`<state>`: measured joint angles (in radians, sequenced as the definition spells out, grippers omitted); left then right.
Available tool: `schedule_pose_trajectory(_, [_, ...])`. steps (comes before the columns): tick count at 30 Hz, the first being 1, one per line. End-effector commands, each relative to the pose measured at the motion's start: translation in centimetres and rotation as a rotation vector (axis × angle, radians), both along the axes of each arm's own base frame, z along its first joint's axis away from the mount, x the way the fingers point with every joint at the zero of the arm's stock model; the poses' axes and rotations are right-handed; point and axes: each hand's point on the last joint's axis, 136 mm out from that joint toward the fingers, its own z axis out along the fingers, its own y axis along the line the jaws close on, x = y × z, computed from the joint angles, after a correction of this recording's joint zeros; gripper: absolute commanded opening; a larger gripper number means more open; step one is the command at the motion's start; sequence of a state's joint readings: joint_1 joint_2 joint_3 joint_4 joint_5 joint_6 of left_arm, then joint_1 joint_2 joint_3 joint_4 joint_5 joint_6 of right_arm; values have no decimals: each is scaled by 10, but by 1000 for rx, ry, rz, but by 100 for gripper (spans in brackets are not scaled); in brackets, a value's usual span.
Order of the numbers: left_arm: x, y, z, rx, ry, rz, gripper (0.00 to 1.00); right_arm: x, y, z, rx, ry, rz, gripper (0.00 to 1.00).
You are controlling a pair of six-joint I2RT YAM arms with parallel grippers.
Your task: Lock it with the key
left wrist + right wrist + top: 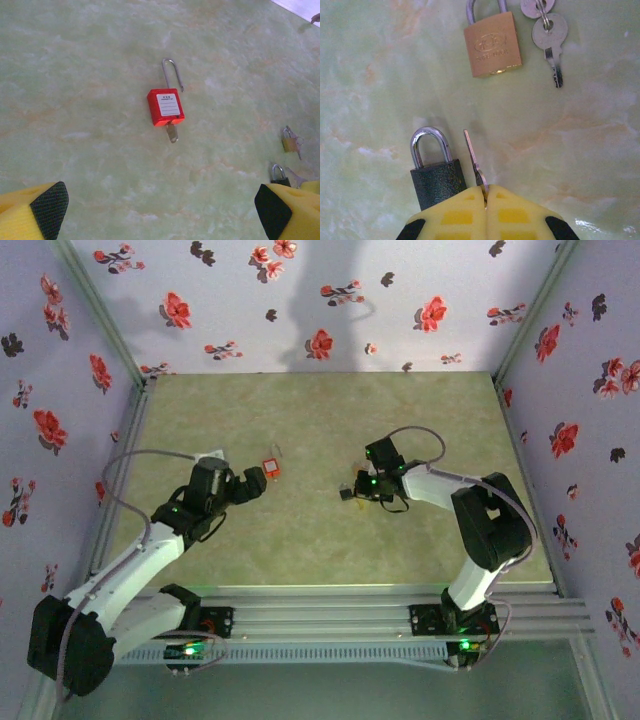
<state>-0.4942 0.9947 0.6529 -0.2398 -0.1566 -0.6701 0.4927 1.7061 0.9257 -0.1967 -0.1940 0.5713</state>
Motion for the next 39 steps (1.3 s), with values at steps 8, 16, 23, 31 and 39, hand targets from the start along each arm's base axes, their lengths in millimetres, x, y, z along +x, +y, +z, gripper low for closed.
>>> schedule_pose_trajectory(8, [2,6,0,-13,-21,19,100,0,-3,-4,-35,23,32,12])
schedule_pose_trajectory(16, [1,6,1,-21,-25,18,100,0,-1,9,-24,2,55,27])
schedule_pose_trajectory(23, [1,8,4,-30,-40,22,100,2,0,35,-25,-42,79,44])
schedule_pose_trajectory(31, [-1,11,3,-38,-47,33,100,1,6,83,-22,-139,129,76])
schedule_pose_trajectory(39, [-3,24,4,-41,-67,83,100,-1,39,115,-88,-213,206,99])
